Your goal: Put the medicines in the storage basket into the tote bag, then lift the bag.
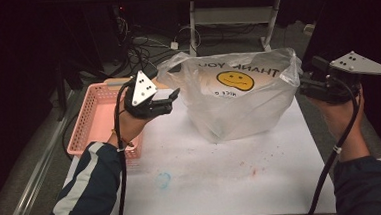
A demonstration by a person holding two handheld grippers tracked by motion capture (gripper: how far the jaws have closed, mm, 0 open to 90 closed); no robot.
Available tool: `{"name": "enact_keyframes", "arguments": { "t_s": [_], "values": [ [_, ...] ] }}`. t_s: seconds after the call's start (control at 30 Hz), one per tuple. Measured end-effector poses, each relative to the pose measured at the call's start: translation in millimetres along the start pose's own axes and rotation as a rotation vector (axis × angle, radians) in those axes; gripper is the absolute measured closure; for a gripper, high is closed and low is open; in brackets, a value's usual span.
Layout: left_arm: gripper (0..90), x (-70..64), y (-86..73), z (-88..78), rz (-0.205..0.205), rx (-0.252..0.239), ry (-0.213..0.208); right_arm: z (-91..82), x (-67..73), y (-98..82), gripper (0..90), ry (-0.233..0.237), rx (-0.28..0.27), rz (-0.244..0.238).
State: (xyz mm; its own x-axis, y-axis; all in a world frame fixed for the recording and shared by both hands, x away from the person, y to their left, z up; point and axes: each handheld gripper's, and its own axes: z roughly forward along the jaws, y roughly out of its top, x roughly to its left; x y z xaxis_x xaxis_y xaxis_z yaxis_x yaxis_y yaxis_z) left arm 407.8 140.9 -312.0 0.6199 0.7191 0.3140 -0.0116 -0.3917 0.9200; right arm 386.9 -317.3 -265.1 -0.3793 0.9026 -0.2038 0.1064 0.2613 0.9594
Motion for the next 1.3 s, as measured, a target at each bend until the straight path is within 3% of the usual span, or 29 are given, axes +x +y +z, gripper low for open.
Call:
{"name": "enact_keyframes", "arguments": {
  "t_s": [0.2,0.3,0.5,0.9,1.0,1.1,1.3],
  "values": [
    [20.1,6.0,-2.5,-9.1,-0.007,0.005,-0.001,-21.7,7.5,-4.8,25.3,0.012,-0.011,-0.024],
    [20.1,7.3,-5.3,-10.5,-0.010,0.012,0.006,-30.4,8.9,-12.1,25.7,0.024,-0.017,-0.011],
    [20.1,1.0,-15.3,-18.8,-0.003,0.017,-0.001,-42.9,17.4,-31.4,25.2,0.062,-0.001,-0.008],
    [19.5,-9.7,-53.2,-39.1,-0.037,0.023,-0.005,-37.6,34.3,-73.3,22.5,0.039,0.052,-0.009],
    [18.8,-12.0,-66.9,-44.1,-0.057,0.027,-0.010,-35.8,39.1,-82.4,22.4,0.062,0.062,-0.007],
    [18.7,-15.3,-77.1,-46.4,-0.045,0.053,-0.009,-35.0,41.8,-87.4,21.7,0.081,0.066,-0.012],
    [18.7,-19.3,-88.7,-56.4,-0.049,0.053,-0.007,-35.3,46.9,-100.8,20.4,0.100,0.072,-0.009]
  ]
}}
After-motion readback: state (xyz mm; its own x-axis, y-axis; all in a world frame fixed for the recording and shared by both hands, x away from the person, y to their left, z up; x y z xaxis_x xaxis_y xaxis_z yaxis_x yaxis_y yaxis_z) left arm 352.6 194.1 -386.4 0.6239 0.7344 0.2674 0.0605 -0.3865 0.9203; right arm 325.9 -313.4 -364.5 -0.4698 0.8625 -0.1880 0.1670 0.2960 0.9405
